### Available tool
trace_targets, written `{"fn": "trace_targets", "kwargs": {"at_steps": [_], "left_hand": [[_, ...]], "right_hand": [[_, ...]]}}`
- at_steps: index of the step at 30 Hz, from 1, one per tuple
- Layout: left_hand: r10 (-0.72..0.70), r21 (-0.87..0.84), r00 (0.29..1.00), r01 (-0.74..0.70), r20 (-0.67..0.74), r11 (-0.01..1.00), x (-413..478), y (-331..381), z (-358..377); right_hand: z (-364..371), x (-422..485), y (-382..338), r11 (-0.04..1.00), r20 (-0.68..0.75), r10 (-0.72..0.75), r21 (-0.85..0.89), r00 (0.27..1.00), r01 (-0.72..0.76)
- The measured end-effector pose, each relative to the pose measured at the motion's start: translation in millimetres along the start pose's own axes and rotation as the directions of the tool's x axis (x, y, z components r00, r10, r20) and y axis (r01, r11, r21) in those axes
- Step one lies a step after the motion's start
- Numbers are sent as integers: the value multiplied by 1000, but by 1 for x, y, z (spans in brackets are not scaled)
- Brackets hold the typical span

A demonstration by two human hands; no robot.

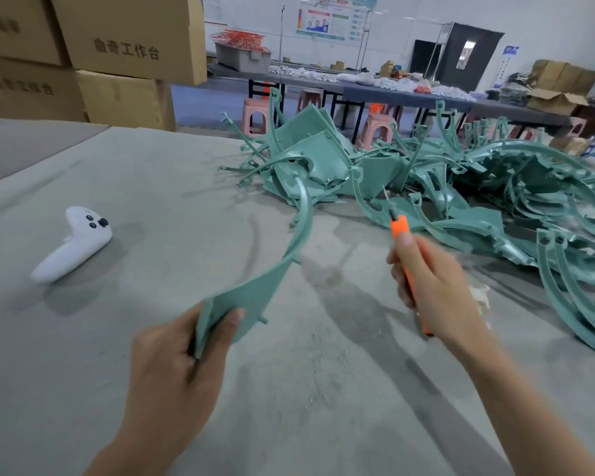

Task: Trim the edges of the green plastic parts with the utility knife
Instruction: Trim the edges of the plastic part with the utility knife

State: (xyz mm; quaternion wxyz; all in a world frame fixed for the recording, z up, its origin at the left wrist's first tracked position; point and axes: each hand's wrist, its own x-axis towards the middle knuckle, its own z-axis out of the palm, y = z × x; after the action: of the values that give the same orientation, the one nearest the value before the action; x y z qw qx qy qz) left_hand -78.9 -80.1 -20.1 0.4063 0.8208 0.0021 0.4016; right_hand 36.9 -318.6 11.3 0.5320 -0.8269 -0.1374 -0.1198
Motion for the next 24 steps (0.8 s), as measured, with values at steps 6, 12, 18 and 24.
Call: {"fn": "trace_targets", "kwargs": {"at_steps": [6,12,18,24], "left_hand": [[114,185,993,-105,-38,977,0,-2,1],[50,185,998,-42,-37,982,-3,-6,2],[73,183,995,-60,-68,981,-4,-7,2],[46,75,999,-45,-15,996,-5,0,4]], "right_hand": [[49,-63,-40,969,281,-203,-81,938,233],[65,-86,-51,906,385,-244,-236,890,351],[67,-86,-47,902,354,-291,-209,889,378],[68,-75,-41,934,314,-278,-134,908,332]]}}
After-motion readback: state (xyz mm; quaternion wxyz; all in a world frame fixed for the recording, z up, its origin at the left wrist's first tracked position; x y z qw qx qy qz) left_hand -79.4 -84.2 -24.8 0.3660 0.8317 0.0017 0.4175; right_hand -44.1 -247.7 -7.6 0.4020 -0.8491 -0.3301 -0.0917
